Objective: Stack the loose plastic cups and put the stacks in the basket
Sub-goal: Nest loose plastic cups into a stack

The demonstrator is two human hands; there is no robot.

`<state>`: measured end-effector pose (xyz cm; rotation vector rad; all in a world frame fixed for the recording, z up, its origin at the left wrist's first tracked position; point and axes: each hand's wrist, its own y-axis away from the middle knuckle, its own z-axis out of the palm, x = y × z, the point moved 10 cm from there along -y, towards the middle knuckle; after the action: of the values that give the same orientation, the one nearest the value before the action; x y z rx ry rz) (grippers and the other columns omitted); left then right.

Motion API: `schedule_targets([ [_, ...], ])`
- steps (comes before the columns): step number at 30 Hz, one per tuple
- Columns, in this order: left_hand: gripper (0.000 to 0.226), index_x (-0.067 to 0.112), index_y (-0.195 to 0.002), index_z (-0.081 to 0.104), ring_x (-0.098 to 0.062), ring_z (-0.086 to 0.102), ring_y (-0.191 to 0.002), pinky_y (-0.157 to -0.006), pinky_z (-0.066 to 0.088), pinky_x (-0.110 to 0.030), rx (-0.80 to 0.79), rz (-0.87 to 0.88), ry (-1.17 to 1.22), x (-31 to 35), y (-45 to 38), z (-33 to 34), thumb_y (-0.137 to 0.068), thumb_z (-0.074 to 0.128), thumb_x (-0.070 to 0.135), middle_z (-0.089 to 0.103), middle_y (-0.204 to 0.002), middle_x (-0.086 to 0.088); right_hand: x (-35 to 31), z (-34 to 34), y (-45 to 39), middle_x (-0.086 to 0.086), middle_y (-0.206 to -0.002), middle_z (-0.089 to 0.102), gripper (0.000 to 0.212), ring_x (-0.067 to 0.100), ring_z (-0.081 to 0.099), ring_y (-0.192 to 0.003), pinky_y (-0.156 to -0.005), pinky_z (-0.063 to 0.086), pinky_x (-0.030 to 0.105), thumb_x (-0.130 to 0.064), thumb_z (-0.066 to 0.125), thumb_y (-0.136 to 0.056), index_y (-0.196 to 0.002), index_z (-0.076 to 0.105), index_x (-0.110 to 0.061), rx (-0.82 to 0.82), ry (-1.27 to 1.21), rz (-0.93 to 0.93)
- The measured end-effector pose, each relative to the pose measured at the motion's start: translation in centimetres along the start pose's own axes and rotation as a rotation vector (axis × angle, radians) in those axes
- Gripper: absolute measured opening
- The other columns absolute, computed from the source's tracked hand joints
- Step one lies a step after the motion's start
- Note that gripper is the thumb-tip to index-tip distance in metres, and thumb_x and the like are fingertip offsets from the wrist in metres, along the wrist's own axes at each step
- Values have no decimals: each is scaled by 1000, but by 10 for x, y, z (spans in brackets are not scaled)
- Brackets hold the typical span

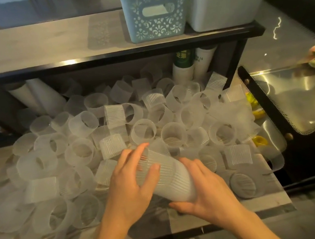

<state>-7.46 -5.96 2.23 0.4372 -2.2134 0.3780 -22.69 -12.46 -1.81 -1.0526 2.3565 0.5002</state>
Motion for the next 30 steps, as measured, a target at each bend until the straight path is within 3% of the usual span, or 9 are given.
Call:
schedule_targets([
  [4,71,36,-145,41,0,48,-112,-94,42,-22,-132,15,-92,9,4,23,-83,37,70,43,-115,25,1,6,5,-19,-122,37,98,5,47,-113,-87,42,24,-69,70,-69,-145,18,-36,4,-1,-17],
  [7,87,39,-151,25,6,31,-131,-105,26,-11,-216,-42,29,9,17,48,-78,21,87,35,-132,28,3,7,8,-18,-120,41,96,6,51,-110,-85,44,23,-68,72,-68,-145,28,-32,37,-72,-8],
  [10,94,41,-148,30,14,26,-134,-105,22,-5,-213,-145,250,2,24,55,-71,19,95,31,-142,30,19,2,16,-20,-119,41,93,6,54,-107,-87,48,31,-69,72,-66,-142,30,-36,39,-139,43],
  [13,73,42,-141,41,17,42,-121,-92,35,-2,-91,-230,350,-14,24,53,-81,32,82,46,-136,28,51,-13,29,-22,-122,43,92,6,53,-106,-89,48,31,-67,77,-65,-138,25,-45,115,-193,155],
  [17,62,40,-130,48,4,55,-105,-84,49,-18,-3,-244,148,-32,30,60,-78,45,74,55,-118,23,95,-36,47,-23,-121,35,96,3,43,-106,-91,49,37,-66,78,-65,-139,20,-48,220,-234,348],
  [22,82,41,-148,23,1,32,-133,-110,36,-27,-223,-177,-111,-32,49,109,-80,49,76,24,-145,26,114,-48,60,-35,-110,31,95,-1,38,-107,-86,41,28,-62,80,-65,-138,22,-46,287,-219,390],
  [24,87,36,-151,18,-4,29,-135,-110,31,-24,-192,-148,-225,-29,48,116,-80,45,77,21,-149,20,117,-47,64,-30,-112,32,97,-2,35,-105,-87,36,25,-61,80,-66,-142,24,-38,282,-202,407],
  [28,93,17,-139,47,-20,50,-118,-95,45,-34,4,-155,-567,-24,31,115,-76,35,84,52,-134,1,116,-39,68,-20,-122,34,100,1,38,-108,-87,37,22,-63,79,-65,-143,23,-36,222,-215,391],
  [30,92,14,-125,58,-23,53,-109,-87,44,-37,29,-203,-700,-25,21,118,-74,34,87,59,-122,-3,116,-35,67,-20,-122,34,99,2,40,-106,-86,38,21,-61,80,-67,-144,23,-36,193,-219,388],
])
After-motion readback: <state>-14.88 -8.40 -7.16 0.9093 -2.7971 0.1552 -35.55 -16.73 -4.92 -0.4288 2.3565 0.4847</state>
